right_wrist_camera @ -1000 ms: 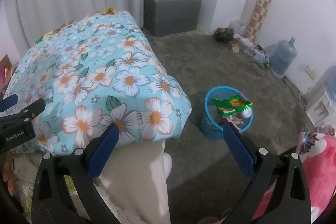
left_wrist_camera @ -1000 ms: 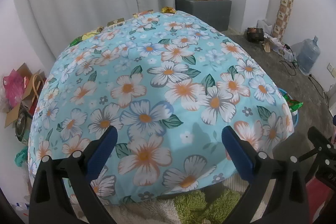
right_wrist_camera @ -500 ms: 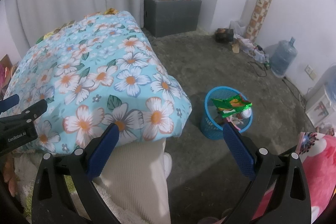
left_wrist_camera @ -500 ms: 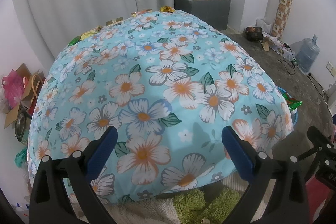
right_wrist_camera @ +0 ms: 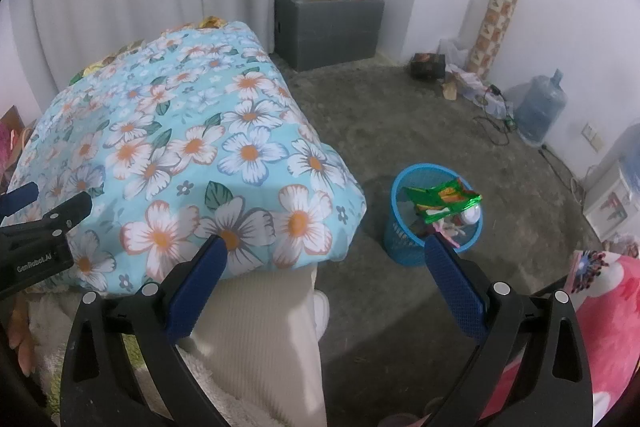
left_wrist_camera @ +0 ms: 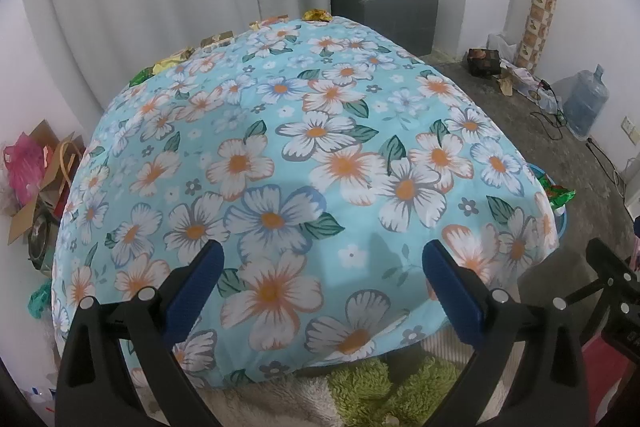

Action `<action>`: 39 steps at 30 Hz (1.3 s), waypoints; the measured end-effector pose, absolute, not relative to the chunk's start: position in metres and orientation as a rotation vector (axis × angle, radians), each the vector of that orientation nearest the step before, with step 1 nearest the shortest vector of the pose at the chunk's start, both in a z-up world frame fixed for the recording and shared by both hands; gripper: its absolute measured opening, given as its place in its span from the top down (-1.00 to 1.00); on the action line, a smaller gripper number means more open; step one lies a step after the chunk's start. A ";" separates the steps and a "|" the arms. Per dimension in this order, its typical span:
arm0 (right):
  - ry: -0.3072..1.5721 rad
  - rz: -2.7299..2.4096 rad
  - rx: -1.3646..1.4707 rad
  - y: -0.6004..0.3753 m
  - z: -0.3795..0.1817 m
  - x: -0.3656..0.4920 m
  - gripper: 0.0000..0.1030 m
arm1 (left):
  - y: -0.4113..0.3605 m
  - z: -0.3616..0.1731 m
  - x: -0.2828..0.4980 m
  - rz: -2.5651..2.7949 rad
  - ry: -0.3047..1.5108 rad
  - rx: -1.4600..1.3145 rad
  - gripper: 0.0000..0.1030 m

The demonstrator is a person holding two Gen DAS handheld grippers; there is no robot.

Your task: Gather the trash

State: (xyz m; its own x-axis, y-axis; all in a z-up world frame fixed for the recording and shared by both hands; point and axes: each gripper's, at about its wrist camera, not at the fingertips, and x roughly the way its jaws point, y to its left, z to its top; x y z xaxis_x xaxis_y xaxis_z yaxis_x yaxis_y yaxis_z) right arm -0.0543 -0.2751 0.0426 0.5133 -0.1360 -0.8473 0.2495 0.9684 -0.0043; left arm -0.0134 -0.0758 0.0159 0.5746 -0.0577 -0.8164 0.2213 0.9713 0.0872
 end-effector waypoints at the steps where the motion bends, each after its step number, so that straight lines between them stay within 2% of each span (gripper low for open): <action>1: 1.005 -0.233 0.124 -0.275 0.043 -0.054 -0.84 | -0.076 0.016 -0.013 -0.164 0.947 0.187 -0.89; 39: 1.004 -0.219 0.138 -0.273 0.042 -0.052 -0.84 | -0.078 0.014 -0.013 -0.167 0.949 0.192 -0.89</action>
